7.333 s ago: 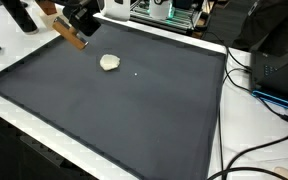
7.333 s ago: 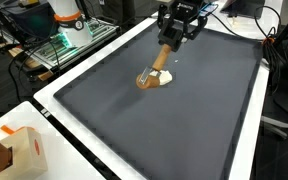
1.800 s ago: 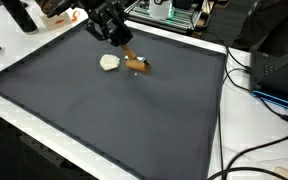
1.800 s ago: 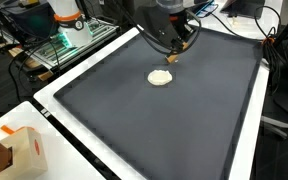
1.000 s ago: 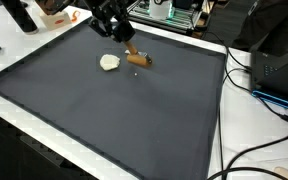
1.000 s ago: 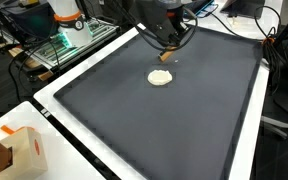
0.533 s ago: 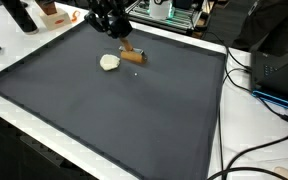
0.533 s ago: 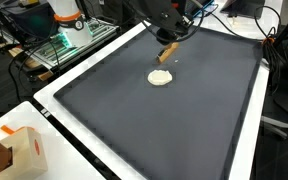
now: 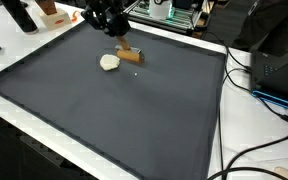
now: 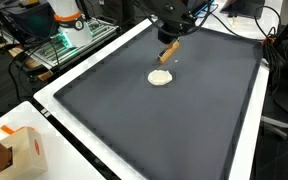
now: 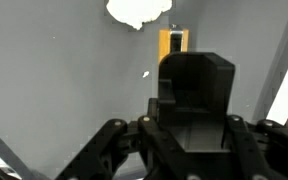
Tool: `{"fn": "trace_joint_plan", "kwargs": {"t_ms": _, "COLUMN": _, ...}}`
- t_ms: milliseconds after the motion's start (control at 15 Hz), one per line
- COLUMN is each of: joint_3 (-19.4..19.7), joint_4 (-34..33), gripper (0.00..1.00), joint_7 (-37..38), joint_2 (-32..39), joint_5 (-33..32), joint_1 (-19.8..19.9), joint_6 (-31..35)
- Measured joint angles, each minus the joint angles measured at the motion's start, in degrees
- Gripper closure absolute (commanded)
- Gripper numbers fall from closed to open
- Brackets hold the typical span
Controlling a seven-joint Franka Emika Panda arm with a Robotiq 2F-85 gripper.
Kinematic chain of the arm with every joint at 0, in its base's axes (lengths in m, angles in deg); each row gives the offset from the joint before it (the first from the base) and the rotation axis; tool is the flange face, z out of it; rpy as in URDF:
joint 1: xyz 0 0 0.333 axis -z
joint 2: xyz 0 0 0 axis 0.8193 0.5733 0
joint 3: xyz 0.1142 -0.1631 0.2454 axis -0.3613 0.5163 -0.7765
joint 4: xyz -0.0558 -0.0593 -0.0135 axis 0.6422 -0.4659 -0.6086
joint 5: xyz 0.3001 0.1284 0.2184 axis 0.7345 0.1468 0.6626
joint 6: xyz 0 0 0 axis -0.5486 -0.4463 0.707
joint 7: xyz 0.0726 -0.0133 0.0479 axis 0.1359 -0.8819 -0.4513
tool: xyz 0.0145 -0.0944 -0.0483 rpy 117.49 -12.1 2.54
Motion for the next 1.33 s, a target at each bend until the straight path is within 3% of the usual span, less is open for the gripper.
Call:
{"fn": "trace_joint_plan", "kwargs": {"t_ms": 800, "joint_3": 0.23, "joint_4": -0.51, "gripper": 0.76, "joint_7": 7.45, "joint_2": 0.0, "joint_5": -0.12, "joint_1": -0.08, "joint_6": -0.46}}
{"fn": "trace_joint_plan", "kwargs": {"t_ms": 1333, "joint_3": 0.23, "joint_4": -2.16, "gripper": 0.76, "joint_7": 9.54, "joint_2": 0.0, "joint_5": -0.12, "joint_1": -0.08, "joint_6": -5.93}}
